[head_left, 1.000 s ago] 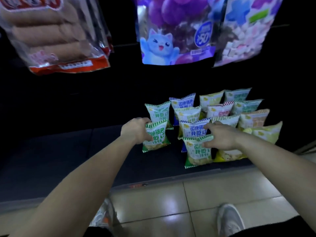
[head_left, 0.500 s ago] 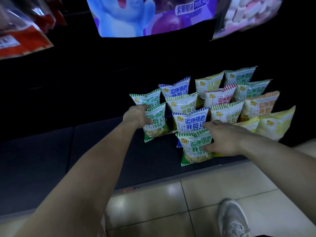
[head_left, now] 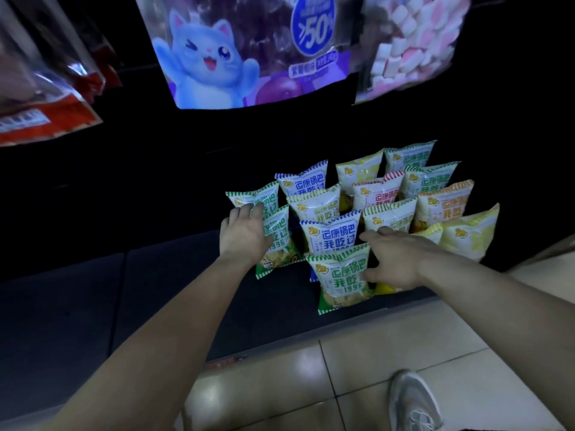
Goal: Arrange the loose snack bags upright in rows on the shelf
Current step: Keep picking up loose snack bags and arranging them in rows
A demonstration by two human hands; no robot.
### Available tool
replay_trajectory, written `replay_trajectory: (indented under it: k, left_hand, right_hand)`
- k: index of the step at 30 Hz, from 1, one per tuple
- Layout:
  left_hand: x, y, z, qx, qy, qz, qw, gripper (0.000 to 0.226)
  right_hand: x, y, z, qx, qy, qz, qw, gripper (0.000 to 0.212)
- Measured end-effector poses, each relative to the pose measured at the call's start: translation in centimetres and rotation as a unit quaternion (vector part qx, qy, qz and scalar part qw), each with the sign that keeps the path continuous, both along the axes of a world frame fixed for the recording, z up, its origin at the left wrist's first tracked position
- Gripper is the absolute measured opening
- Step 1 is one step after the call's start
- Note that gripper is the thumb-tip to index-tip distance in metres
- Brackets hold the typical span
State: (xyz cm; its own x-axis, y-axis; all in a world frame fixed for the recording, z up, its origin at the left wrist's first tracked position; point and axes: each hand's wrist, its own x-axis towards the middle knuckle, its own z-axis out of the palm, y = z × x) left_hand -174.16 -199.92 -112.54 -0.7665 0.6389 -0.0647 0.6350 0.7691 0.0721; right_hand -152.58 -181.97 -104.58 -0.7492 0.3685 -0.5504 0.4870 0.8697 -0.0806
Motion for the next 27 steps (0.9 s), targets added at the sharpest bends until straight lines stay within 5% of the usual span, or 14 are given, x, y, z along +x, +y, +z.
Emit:
replay_trajectory:
  k: [7, 12, 21, 27]
  left_hand:
    - [6.2, 1.0, 3.3, 0.069, -0.046, -0.064, 0.995, 0.074]
    - [11.3, 4.0, 2.6, -0.004, -0.084, -0.144, 0.986, 0.091]
    - [13.9, 7.8, -2.6, -0.091, -0.015, -0.144, 0.985, 0.104]
    - [14.2, 8.4, -4.4, -0.085, 0.052, -0.143, 0.985, 0.099]
  right_hand:
    - [5.2, 4.1, 1.2, 0.006, 0.032, -0.061, 0.998, 0.086]
    - [8.4, 9.0, 0.8, 0.071, 0.021, -0.039, 0.996, 0.085]
    - [6.7, 12.5, -5.1, 0.116, 0.006, 0.094, 0.989, 0.111]
    - [6.3, 12.1, -9.1, 0.132, 0.034, 0.051, 0.989, 0.123]
